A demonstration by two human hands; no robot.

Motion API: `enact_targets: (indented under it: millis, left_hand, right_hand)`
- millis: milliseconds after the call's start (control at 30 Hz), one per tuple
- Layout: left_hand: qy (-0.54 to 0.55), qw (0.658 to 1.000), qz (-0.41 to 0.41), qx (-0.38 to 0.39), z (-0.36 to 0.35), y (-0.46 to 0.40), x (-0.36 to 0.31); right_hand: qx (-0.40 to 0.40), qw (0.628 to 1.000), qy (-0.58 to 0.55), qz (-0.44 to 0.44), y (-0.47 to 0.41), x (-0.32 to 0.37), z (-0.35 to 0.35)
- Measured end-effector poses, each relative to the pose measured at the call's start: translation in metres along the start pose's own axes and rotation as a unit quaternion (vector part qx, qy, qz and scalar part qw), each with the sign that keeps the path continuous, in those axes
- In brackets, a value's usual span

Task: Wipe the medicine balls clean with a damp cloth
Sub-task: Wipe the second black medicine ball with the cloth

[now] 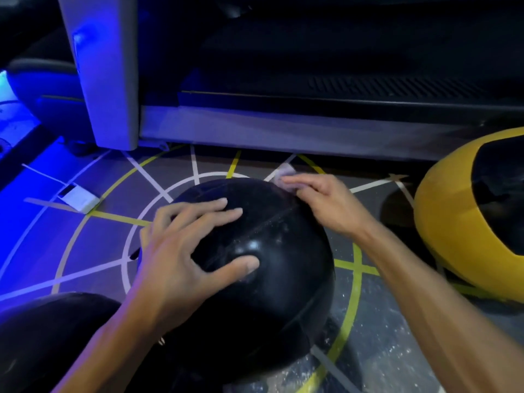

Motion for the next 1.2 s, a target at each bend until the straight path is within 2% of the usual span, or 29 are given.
enact_targets:
  millis: [133, 200, 233, 333, 367, 433, 467, 500, 533, 633, 667, 700, 767, 833, 900, 967, 1000, 1067, 1100, 1133, 1200]
  left_hand:
    - [0.0, 1.0, -0.001, 0.006, 0.001, -0.011, 0.008]
    - [0.003, 1.0, -0.006, 0.018, 0.002, -0.016, 0.01]
    - [0.002, 1.0, -0.004, 0.023, 0.001, -0.019, 0.01]
    - [-0.007, 1.0, 0.001, 0.022, -0.002, -0.023, 0.01]
    - [-0.005, 1.0, 0.003, 0.024, -0.002, -0.023, 0.009]
    - [0.007, 0.999, 0.005, 0.034, -0.002, -0.026, 0.011]
    - [0.008, 0.999, 0.003, 0.036, -0.001, -0.027, 0.012]
    - [0.006, 0.999, 0.003, 0.041, 0.0, -0.028, 0.015]
    - [0.006, 0.999, 0.009, 0.047, 0.0, -0.028, 0.017]
    - [0.009, 0.998, 0.027, 0.054, 0.003, -0.032, 0.028]
    - [0.01, 0.998, 0.029, 0.057, 0.002, -0.035, 0.03]
    - [0.013, 0.998, 0.032, 0.058, 0.001, -0.039, 0.034]
    - [0.025, 0.997, 0.043, 0.063, 0.001, -0.049, 0.044]
    - [0.065, 0.993, 0.042, 0.088, -0.005, -0.066, 0.056]
    - [0.089, 0.987, 0.048, 0.123, -0.01, -0.084, 0.069]
    - [0.097, 0.983, 0.062, 0.142, -0.012, -0.096, 0.078]
    - [0.106, 0.982, 0.061, 0.146, -0.012, -0.1, 0.079]
    - [0.115, 0.98, 0.062, 0.15, -0.013, -0.102, 0.081]
    - [0.11, 0.981, 0.064, 0.148, -0.013, -0.103, 0.081]
    - [0.106, 0.982, 0.067, 0.145, -0.014, -0.104, 0.082]
    - [0.113, 0.982, 0.075, 0.134, -0.015, -0.106, 0.079]
  right_hand:
    - [-0.004, 0.985, -0.06, 0.161, 0.098, 0.055, -0.025]
    - [-0.02, 0.98, -0.041, 0.195, 0.129, 0.047, -0.022]
    - [-0.049, 0.983, -0.038, 0.173, 0.124, 0.036, -0.009]
    - [-0.18, 0.983, 0.033, 0.008, 0.08, 0.001, 0.024]
    - [-0.188, 0.981, 0.036, -0.006, 0.077, 0.008, 0.02]
    - [-0.134, 0.986, 0.025, 0.099, 0.092, 0.049, -0.012]
    - [-0.095, 0.979, 0.031, 0.178, 0.106, 0.062, -0.028]
    - [-0.078, 0.973, 0.042, 0.214, 0.112, 0.062, -0.032]
    - [-0.085, 0.976, 0.051, 0.194, 0.103, 0.049, -0.022]
    - [-0.139, 0.985, 0.081, -0.063, 0.049, -0.027, 0.025]
    - [-0.145, 0.981, 0.061, -0.118, 0.042, -0.045, 0.035]
    - [-0.161, 0.977, 0.029, -0.134, 0.041, -0.051, 0.042]
    - [-0.206, 0.975, -0.04, -0.072, 0.045, -0.027, 0.044]
    - [-0.191, 0.978, -0.075, 0.028, 0.058, 0.021, 0.026]
    - [-0.14, 0.978, -0.047, 0.144, 0.085, 0.064, -0.013]
    - [-0.065, 0.957, 0.041, 0.279, 0.128, 0.083, -0.064]
    - [-0.021, 0.947, 0.054, 0.316, 0.147, 0.082, -0.081]
    - [0.04, 0.957, 0.006, 0.287, 0.158, 0.066, -0.075]
    - [0.022, 0.971, -0.03, 0.235, 0.153, 0.059, -0.059]
    - [-0.018, 0.984, -0.065, 0.168, 0.141, 0.052, -0.04]
    - [-0.134, 0.98, -0.135, 0.06, 0.107, 0.042, -0.003]
Point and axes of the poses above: each hand's wrist, its own y-axis away from the middle knuckle, its own z-axis out of the back of the hand, x = y × z, the point moved 7 cm from there along -y, towards the middle knuckle, and after that the axes turned 8 degrees about -z, right-handed, at the moved point
